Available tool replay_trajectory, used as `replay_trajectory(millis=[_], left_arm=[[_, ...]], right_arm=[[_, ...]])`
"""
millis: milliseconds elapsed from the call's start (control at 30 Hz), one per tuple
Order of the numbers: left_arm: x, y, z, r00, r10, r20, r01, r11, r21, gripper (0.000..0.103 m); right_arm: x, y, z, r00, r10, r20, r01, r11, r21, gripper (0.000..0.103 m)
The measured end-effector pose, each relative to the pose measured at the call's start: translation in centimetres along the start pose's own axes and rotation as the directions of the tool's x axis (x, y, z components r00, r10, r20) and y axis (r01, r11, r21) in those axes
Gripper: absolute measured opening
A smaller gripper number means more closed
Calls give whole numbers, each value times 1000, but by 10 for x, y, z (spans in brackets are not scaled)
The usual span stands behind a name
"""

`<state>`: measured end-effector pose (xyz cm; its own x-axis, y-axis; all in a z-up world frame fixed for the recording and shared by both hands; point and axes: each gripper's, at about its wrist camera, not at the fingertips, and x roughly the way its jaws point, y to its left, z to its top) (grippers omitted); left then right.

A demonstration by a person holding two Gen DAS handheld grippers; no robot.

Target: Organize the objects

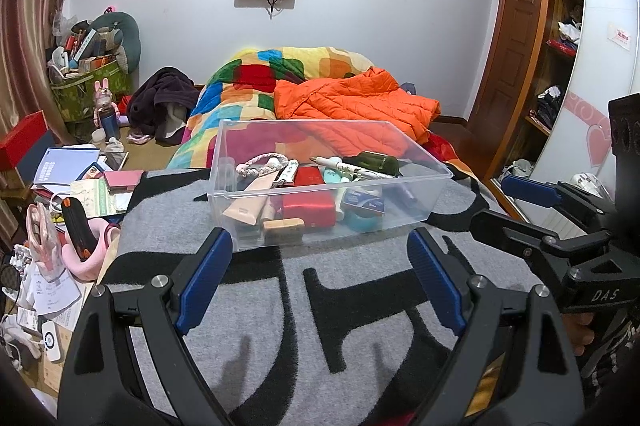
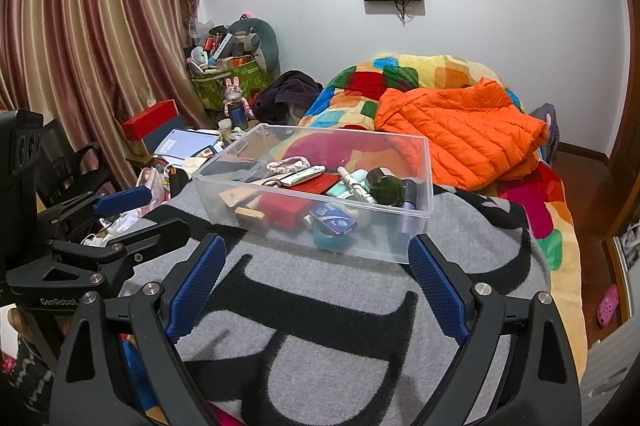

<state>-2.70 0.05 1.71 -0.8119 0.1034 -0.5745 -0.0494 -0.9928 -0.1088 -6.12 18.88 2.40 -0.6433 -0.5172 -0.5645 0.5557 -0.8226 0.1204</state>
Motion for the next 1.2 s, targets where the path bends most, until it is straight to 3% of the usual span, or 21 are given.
replay_trajectory(millis=[633, 900, 1200], left_arm=[[0, -2, 0, 1000, -2, -5, 2, 1000, -3, 99], [3, 4, 0, 999, -28, -30, 27, 999, -41, 99], [3, -1, -1, 998, -48, -41, 47, 999, -19, 99]], right_arm=[[-1, 1, 0, 1000, 7, 2, -7, 1000, 0, 92], [-2, 2, -1, 1000, 9, 2, -9, 1000, 6, 92], [-2, 2, -1, 1000, 11, 1, -11, 1000, 8, 92]])
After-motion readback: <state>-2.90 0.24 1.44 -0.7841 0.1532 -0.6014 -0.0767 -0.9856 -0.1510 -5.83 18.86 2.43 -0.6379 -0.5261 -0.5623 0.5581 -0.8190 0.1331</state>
